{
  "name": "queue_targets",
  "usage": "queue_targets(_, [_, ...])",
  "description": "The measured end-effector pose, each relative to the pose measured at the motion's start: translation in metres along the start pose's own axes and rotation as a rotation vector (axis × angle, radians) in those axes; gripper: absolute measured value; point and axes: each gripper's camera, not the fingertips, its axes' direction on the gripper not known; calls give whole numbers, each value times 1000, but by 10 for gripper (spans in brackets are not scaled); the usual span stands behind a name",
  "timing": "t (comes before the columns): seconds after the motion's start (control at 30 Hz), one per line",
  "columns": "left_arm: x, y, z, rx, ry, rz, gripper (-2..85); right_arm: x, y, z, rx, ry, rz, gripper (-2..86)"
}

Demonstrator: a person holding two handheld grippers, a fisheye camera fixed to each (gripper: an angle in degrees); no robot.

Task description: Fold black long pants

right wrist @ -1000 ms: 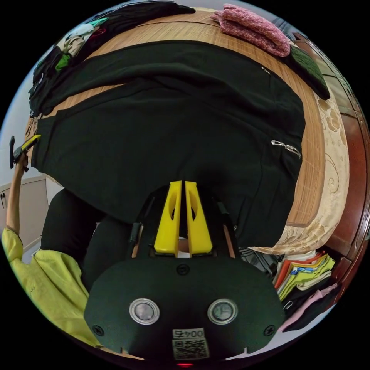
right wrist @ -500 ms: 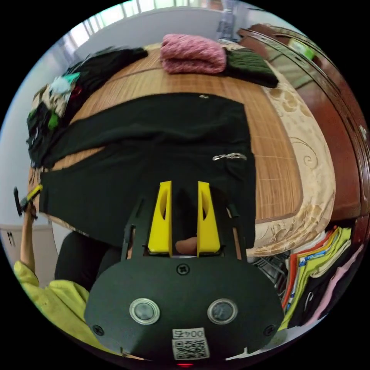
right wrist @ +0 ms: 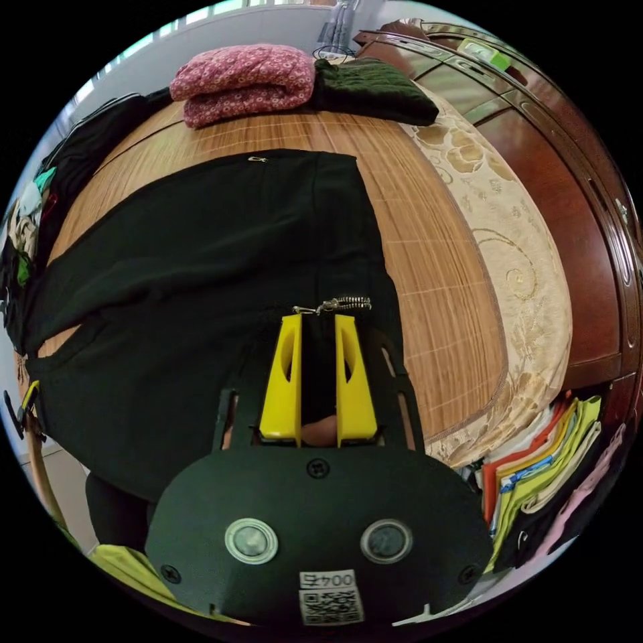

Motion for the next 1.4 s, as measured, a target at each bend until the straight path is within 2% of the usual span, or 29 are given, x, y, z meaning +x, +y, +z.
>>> queue_targets(0.17, [14, -7, 0, 21, 65, -45, 14, 11, -25, 5, -44, -45, -1, 97])
queue_targets(0.3, [29, 1, -15, 18, 115, -36, 45, 1, -20, -10, -2, -134, -68, 135])
queue_targets(0.43, [43, 16, -45, 62, 42, 17, 67, -30, 8, -17, -12, -228, -249, 143])
queue_targets(0.53, [52, 12, -60, 55, -92, 69, 78, -49, 23, -6, -133, -345, -303, 144])
queue_targets(0.6, [65, 3, -69, 81, -202, 135, 88, -60, 27, 6, -194, -329, -317, 136])
queue_targets(0.67, [84, -8, -74, 111, -346, 238, 101, -76, 25, 30, -355, -261, -346, 122])
queue_targets(0.73, [111, -22, -73, 131, -503, 389, 115, -87, 23, 44, -404, -242, -365, 117])
queue_targets(0.83, [136, -37, -66, 131, -621, 529, 124, -102, 18, 61, -435, -183, -371, 113])
queue_targets(1.03, [168, -42, -38, 52, -744, 750, 129, -135, 14, 91, -496, -108, -399, 110])
queue_targets(1.27, [177, -40, -30, 83, -697, 738, 109, -169, 21, 122, -502, -78, -394, 110])
queue_targets(1.4, [176, -34, -29, 137, -705, 731, 36, -185, 28, 138, -499, -73, -378, 110])
